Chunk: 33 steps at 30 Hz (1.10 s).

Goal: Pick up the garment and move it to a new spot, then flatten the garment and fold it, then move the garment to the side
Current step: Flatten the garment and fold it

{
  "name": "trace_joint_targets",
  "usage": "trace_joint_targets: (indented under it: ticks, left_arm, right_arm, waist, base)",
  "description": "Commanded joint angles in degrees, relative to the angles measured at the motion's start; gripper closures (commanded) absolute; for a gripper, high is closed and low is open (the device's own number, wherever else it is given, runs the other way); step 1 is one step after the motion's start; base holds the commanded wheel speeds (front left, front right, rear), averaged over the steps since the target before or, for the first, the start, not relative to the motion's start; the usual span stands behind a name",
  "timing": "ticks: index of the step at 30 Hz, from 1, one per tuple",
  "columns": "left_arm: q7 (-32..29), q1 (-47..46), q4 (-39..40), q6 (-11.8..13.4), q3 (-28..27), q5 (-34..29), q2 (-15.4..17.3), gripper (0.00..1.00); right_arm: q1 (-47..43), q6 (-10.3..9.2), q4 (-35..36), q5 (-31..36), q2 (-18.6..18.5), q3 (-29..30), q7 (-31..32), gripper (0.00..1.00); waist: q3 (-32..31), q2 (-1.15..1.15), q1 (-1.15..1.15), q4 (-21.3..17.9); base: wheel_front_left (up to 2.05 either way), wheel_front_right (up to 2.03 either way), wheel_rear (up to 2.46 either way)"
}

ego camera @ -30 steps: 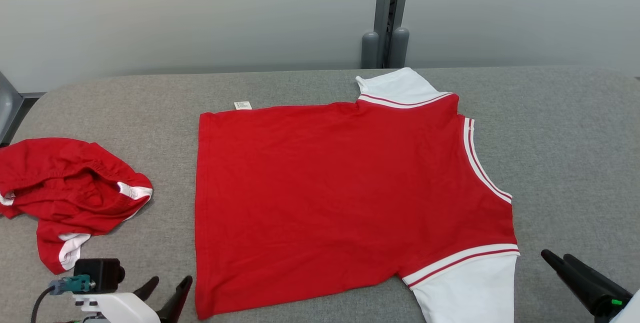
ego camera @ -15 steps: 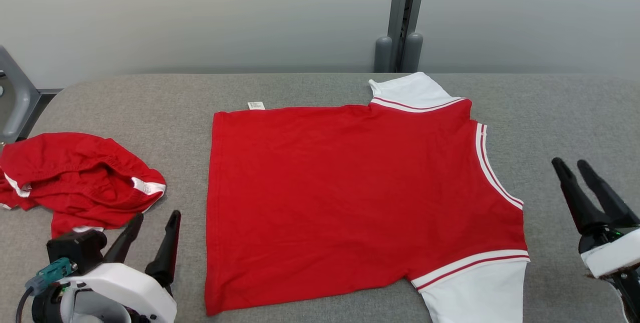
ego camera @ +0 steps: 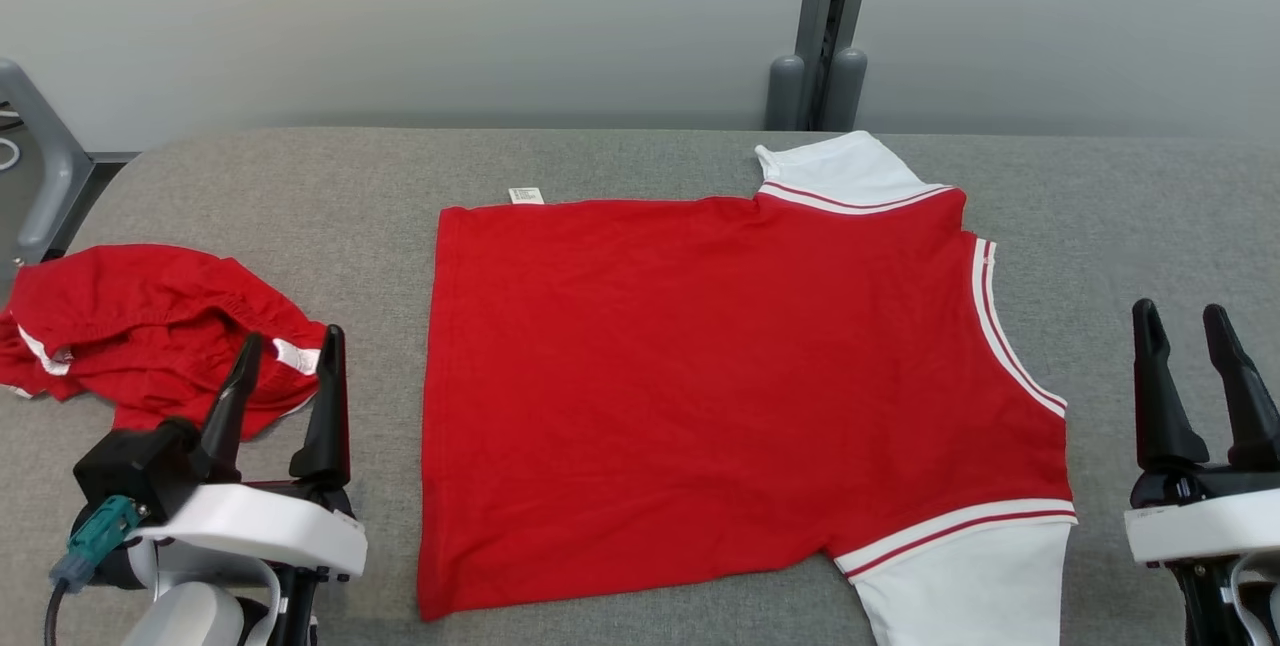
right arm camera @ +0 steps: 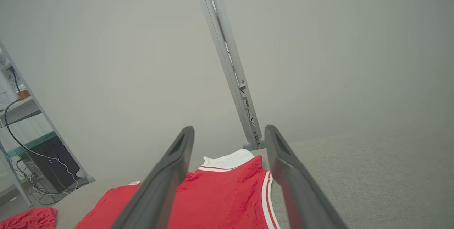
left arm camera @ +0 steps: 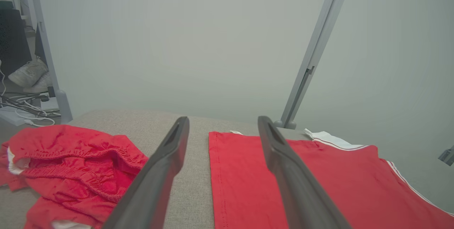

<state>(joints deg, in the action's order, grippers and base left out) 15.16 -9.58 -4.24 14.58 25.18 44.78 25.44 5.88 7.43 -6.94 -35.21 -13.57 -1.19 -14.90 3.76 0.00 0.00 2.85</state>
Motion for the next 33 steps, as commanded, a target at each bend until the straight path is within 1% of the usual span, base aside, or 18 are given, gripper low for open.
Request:
trace_joint_targets:
  ticks: [1, 3, 5, 6, 10, 13, 19, 26, 33]
  left_arm:
    - [0.10, 1.55, -0.92, -1.60, -2.93, -2.82, -1.88, 0.00]
    - [0.10, 2.62, -1.44, -3.43, -5.92, -5.99, -4.18, 0.00]
    - [0.10, 4.07, -2.08, -5.96, -8.51, -8.35, -6.58, 0.00]
    - [0.10, 4.07, -2.08, -5.96, -8.51, -8.35, -6.58, 0.00]
    - [0.11, 6.25, -3.52, -9.41, -13.08, -14.24, -9.73, 0.00]
    - [0.11, 7.52, -4.47, -11.45, -15.92, -17.95, -12.12, 0.00]
    - [0.12, 7.98, -6.01, -15.11, -19.84, -22.99, -16.27, 0.00]
    - [0.12, 7.64, -7.54, -18.11, -23.35, -26.56, -18.82, 0.00]
    - [0.12, 7.92, -8.28, -19.62, -25.41, -28.66, -20.21, 0.00]
  right_arm:
    - [-1.10, 0.12, -0.34, 3.75, 0.20, 1.03, -0.19, 0.00]
    - [-1.76, 0.12, -0.60, 6.98, 1.59, 2.11, -0.18, 0.00]
    - [-2.09, 0.12, -0.88, 9.24, 2.76, 3.10, -0.19, 0.00]
    - [-2.09, 0.12, -0.88, 9.24, 2.76, 3.10, -0.19, 0.00]
    - [-2.97, 0.12, -0.70, 13.11, 4.06, 3.57, -0.18, 0.00]
    - [-3.12, 0.12, -0.67, 14.03, 3.50, 1.96, -0.19, 0.00]
    - [-3.50, 0.12, -0.50, 13.00, 2.50, 0.08, -0.19, 0.00]
    - [-3.44, 0.12, -0.98, 13.14, 1.78, -0.15, -0.19, 0.00]
    - [-3.89, 0.12, -1.70, 13.26, 1.54, -0.26, -0.20, 0.00]
  waist:
    - [0.05, 0.00, 0.00, -0.03]
    - [0.08, 0.00, 0.00, -0.08]
    - [0.12, 0.00, 0.00, -0.20]
    - [0.12, 0.00, 0.00, -0.20]
    - [-0.03, 0.00, 0.00, -0.58]
    - [-0.27, 0.00, 0.00, -0.74]
    - [-0.29, 0.00, 0.00, -1.01]
    - [-0.46, 0.00, 0.00, -1.05]
    - [-1.19, 0.00, 0.00, -1.24]
  base:
    - [0.00, 0.00, 0.00]
    - [0.00, 0.00, 0.00]
    - [0.00, 0.00, 0.00]
    - [0.00, 0.00, 0.00]
    - [0.00, 0.00, 0.00]
    - [0.00, 0.00, 0.00]
    - [0.00, 0.00, 0.00]
    - [0.00, 0.00, 0.00]
    - [0.00, 0.00, 0.00]
